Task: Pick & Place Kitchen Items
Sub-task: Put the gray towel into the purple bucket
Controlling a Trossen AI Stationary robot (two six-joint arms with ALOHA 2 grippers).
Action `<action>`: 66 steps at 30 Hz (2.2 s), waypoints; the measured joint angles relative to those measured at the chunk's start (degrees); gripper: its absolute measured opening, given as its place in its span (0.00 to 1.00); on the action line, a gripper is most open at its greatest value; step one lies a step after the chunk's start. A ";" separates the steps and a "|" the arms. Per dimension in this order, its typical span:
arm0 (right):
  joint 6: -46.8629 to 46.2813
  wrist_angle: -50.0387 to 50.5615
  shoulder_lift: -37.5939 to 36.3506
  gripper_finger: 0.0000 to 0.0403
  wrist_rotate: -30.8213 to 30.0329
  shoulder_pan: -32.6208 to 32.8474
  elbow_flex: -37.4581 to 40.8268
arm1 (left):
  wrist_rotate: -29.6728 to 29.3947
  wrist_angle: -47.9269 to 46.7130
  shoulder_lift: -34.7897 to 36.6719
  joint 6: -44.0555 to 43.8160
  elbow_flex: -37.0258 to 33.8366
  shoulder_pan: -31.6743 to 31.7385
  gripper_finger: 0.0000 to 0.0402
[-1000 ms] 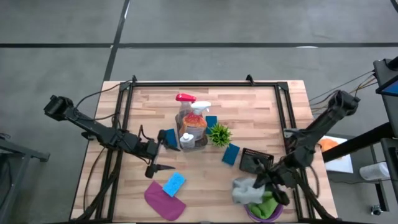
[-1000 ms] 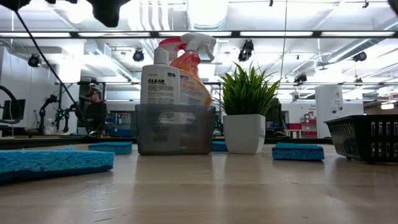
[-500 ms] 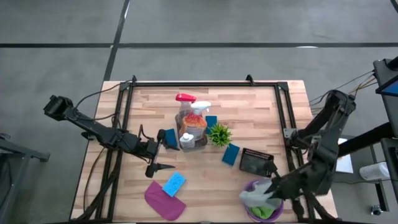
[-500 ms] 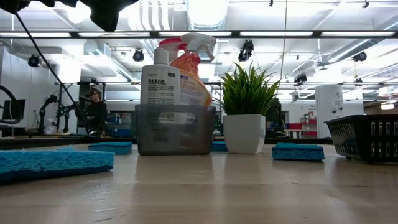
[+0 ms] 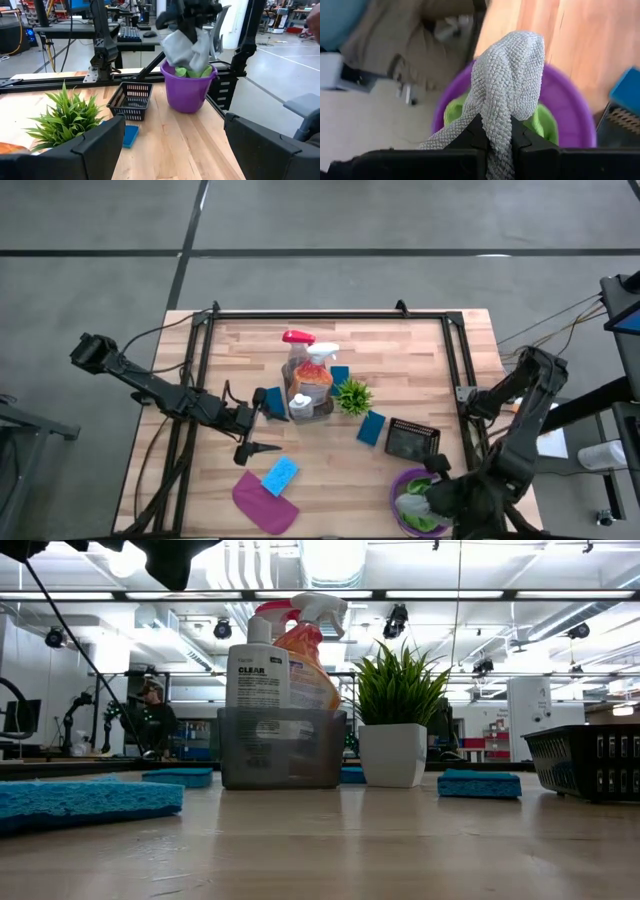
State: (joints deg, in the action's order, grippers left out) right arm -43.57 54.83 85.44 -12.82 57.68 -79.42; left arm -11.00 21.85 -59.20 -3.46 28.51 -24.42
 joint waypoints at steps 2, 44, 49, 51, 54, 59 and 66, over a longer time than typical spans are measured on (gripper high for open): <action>-1.47 1.46 1.87 0.04 2.41 -0.75 -0.35 | 0.00 0.02 0.00 0.00 0.00 0.01 0.85; 2.81 7.38 19.38 0.23 14.30 -11.34 -2.92 | -0.02 0.20 0.00 0.15 0.07 -0.01 0.85; 1.61 8.00 19.38 0.49 14.30 -11.39 -3.25 | -0.02 0.20 0.00 0.15 0.07 -0.01 0.85; 1.33 8.02 19.38 0.58 14.32 -11.37 -4.10 | -0.02 0.20 0.00 0.15 0.07 -0.01 0.85; 0.48 8.66 19.31 0.70 14.33 -11.31 -5.83 | -0.02 0.20 0.00 0.15 0.07 -0.01 0.85; -0.34 11.26 19.29 0.79 14.27 -11.30 -9.72 | -0.02 0.20 0.00 0.15 0.07 -0.01 0.85; -0.83 15.01 19.24 0.80 13.87 -11.16 -13.50 | -0.02 0.20 0.00 0.14 0.07 -0.01 0.85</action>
State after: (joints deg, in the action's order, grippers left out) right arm -44.40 69.84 104.68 1.05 46.51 -92.92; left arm -11.03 22.04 -59.20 -3.33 28.58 -24.43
